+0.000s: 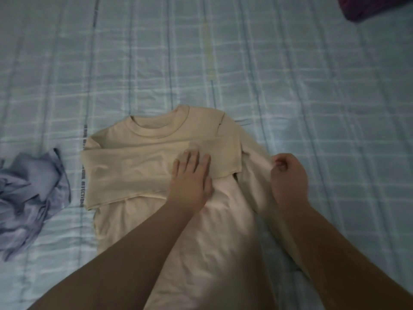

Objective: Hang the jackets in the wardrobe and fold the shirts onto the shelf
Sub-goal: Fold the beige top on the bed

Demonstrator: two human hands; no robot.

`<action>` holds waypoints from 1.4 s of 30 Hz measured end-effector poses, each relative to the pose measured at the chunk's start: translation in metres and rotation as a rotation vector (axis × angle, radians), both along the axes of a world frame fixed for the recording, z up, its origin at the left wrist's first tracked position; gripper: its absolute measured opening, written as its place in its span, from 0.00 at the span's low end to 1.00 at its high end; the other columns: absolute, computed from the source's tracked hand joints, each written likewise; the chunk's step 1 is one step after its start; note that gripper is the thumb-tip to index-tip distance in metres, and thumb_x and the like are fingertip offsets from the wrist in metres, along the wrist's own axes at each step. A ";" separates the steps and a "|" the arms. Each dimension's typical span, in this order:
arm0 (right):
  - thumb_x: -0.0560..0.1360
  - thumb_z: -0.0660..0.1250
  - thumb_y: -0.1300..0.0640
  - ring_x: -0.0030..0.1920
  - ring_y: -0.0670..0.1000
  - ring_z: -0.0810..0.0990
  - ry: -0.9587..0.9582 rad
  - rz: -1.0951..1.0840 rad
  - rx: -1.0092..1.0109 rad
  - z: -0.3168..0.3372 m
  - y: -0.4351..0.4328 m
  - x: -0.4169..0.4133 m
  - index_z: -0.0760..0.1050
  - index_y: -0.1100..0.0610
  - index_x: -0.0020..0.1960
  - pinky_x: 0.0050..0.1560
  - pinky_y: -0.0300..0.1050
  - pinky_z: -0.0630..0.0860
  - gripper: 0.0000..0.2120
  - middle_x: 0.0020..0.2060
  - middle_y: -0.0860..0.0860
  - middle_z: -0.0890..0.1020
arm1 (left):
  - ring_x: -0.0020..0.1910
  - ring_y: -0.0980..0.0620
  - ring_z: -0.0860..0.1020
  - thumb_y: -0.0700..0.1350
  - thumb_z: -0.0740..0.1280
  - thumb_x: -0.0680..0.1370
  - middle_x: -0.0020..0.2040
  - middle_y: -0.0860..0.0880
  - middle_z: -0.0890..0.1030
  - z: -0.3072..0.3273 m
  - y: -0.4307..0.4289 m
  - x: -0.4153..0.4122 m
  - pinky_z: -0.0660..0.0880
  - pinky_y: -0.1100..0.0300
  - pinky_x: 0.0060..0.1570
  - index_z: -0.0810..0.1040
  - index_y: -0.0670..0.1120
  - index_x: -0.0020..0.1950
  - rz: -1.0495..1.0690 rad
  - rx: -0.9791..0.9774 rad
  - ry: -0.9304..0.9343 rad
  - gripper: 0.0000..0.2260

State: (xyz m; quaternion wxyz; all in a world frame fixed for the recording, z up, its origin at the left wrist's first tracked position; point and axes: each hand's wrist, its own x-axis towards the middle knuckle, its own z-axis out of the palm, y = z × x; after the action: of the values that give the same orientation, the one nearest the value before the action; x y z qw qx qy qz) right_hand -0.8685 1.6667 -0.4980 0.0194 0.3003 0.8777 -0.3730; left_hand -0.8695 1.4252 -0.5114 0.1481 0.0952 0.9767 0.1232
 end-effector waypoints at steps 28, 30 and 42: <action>0.75 0.70 0.52 0.34 0.52 0.77 -0.427 -0.075 -0.098 0.022 0.192 0.186 0.76 0.56 0.39 0.37 0.46 0.71 0.09 0.30 0.50 0.79 | 0.67 0.40 0.74 0.37 0.64 0.75 0.76 0.45 0.63 0.020 0.211 -0.024 0.72 0.48 0.64 0.69 0.51 0.74 -0.362 0.149 -0.271 0.28; 0.73 0.73 0.51 0.34 0.50 0.77 -0.378 -0.104 -0.184 0.018 0.210 0.184 0.79 0.55 0.39 0.38 0.45 0.73 0.09 0.31 0.50 0.80 | 0.59 0.40 0.78 0.38 0.64 0.76 0.68 0.48 0.68 0.016 0.222 -0.046 0.76 0.47 0.58 0.71 0.54 0.69 -0.319 0.018 -0.291 0.23; 0.73 0.65 0.60 0.34 0.54 0.76 -0.234 -0.296 -0.490 0.011 0.243 0.138 0.76 0.55 0.38 0.33 0.50 0.73 0.06 0.32 0.56 0.78 | 0.56 0.41 0.77 0.48 0.67 0.77 0.57 0.45 0.73 0.030 0.233 -0.078 0.71 0.56 0.49 0.78 0.51 0.53 -0.426 -0.286 -0.393 0.06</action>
State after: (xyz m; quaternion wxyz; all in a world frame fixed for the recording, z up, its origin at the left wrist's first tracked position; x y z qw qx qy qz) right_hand -0.7303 1.9102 -0.4872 0.1375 0.4520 0.7003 -0.5351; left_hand -0.9471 1.6586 -0.4809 0.3682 0.2501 0.8949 -0.0333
